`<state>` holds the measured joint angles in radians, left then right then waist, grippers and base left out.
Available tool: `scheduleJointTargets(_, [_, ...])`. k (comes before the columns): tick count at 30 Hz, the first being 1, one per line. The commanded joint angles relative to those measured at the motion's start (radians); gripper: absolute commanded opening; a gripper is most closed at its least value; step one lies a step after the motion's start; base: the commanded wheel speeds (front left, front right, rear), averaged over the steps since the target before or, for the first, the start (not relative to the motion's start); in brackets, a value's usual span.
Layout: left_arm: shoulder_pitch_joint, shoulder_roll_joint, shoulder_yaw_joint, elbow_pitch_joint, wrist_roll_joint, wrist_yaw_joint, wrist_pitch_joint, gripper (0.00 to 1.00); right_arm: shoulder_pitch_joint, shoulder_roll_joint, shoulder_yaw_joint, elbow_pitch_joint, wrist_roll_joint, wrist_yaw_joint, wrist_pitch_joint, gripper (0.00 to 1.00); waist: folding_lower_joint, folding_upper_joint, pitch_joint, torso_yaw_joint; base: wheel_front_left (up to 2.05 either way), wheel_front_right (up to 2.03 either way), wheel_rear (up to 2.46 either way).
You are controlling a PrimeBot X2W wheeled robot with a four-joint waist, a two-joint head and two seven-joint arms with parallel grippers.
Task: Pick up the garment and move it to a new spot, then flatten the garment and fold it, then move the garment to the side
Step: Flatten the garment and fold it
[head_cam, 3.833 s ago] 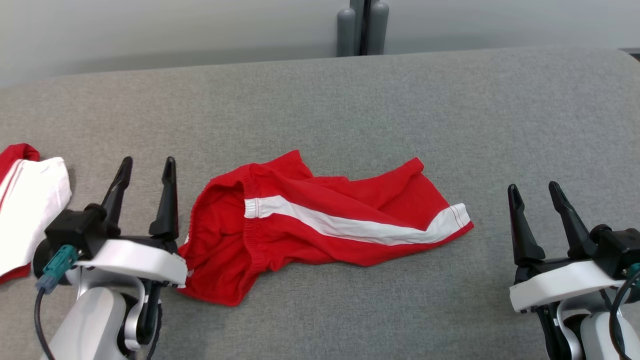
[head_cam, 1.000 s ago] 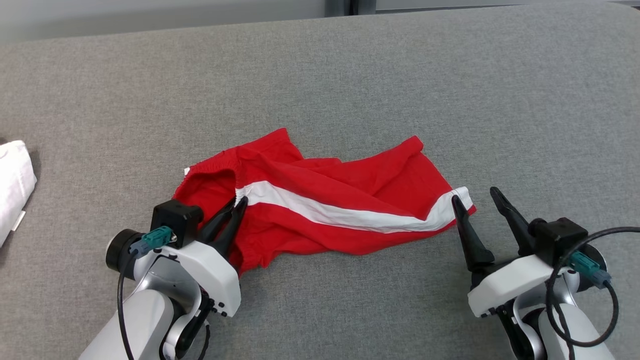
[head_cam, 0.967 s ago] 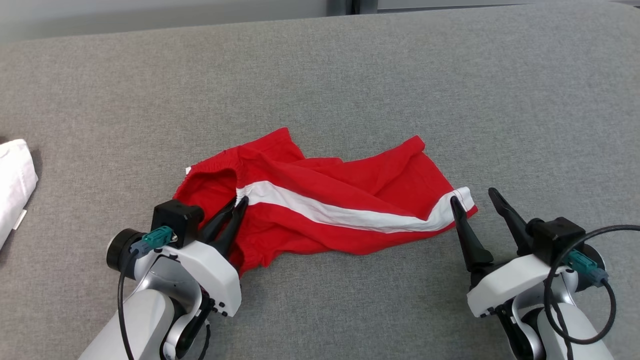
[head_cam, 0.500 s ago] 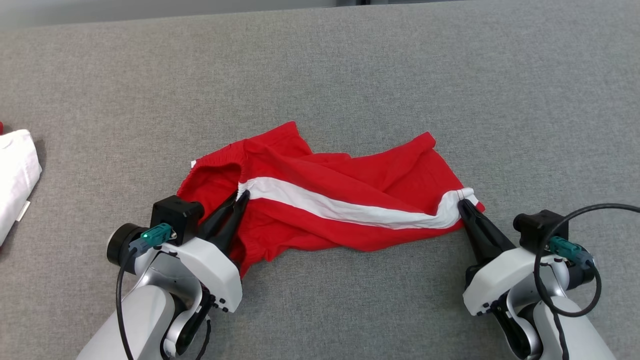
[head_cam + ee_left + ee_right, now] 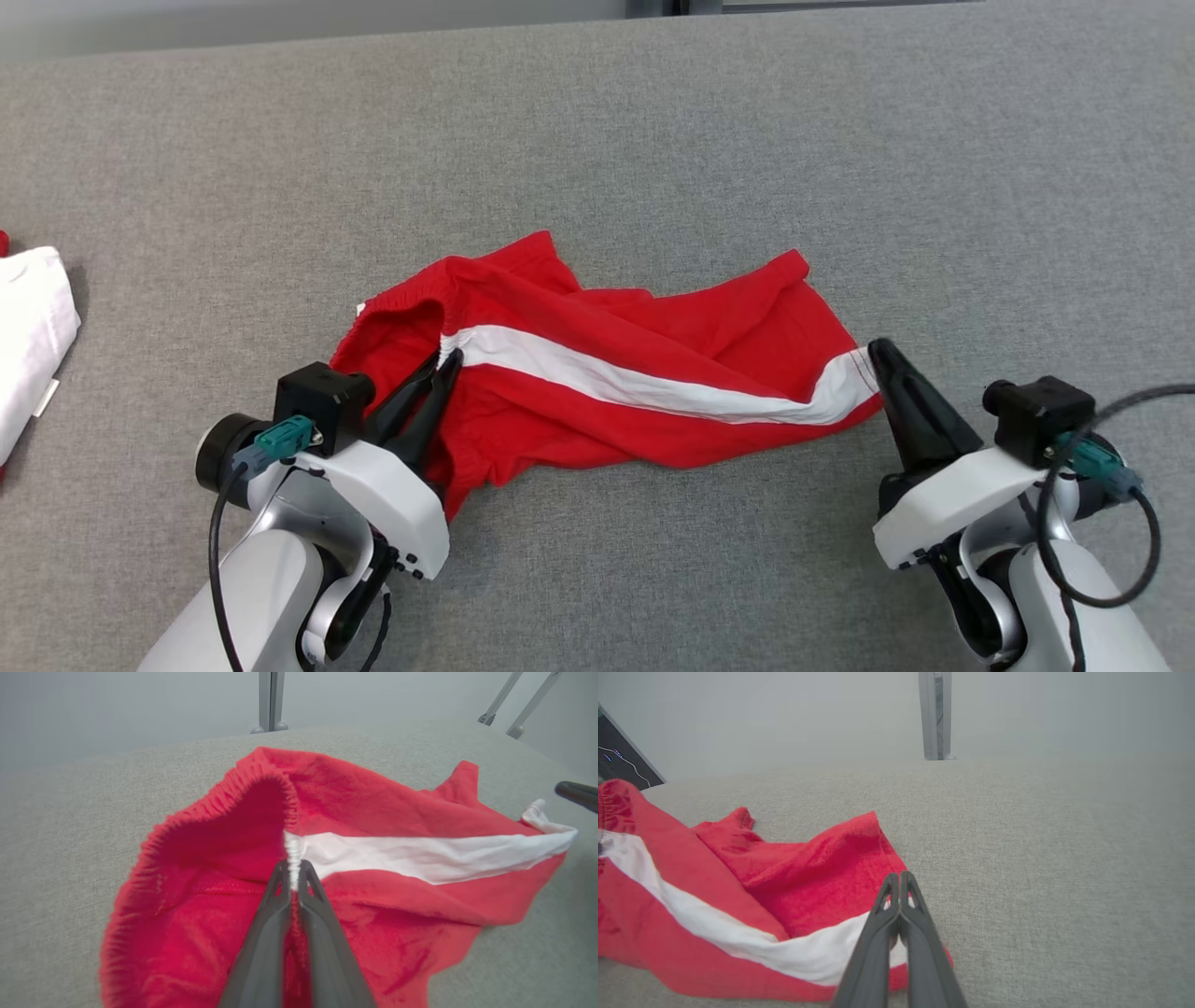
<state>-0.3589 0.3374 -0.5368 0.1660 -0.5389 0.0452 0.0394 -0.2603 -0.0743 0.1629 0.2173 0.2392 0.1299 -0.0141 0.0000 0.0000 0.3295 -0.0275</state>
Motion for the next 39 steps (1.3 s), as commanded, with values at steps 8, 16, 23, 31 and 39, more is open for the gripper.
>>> scheduleJointTargets(8, [0.015, 0.006, 0.001, 0.012, -0.018, 0.011, -0.010, 0.00, 0.019, 0.001, -0.056, -0.120, -0.022, 0.002, -0.090, 0.00, 0.0000, 0.0000, -0.040, -0.011, 0.00, 0.00, 0.00])
scheduleJointTargets(16, [0.054, 0.009, -0.002, 0.016, -0.030, 0.023, -0.012, 0.00, 0.061, 0.010, -0.119, -0.190, -0.023, 0.002, -0.106, 1.00, 0.0000, 0.0000, -0.091, -0.023, 0.00, 0.00, 0.00])
scheduleJointTargets(23, [0.114, 0.010, -0.001, 0.013, -0.052, 0.044, -0.008, 0.00, 0.139, 0.017, -0.132, -0.223, 0.000, 0.002, -0.087, 1.00, 0.0000, 0.0000, -0.148, -0.037, 0.00, 0.00, 0.00])
scheduleJointTargets(31, [0.162, 0.017, -0.004, -0.007, -0.066, 0.060, 0.000, 0.00, 0.217, 0.021, -0.100, -0.269, 0.027, 0.002, -0.067, 1.00, 0.0000, 0.0000, -0.176, -0.037, 0.00, 0.00, 0.00])
scheduleJointTargets(39, [0.162, 0.023, -0.006, -0.023, -0.066, 0.070, 0.008, 0.00, 0.240, 0.022, -0.092, -0.290, 0.034, 0.002, -0.053, 1.00, 0.0000, 0.0000, -0.176, -0.031, 0.00, 0.00, 0.00])
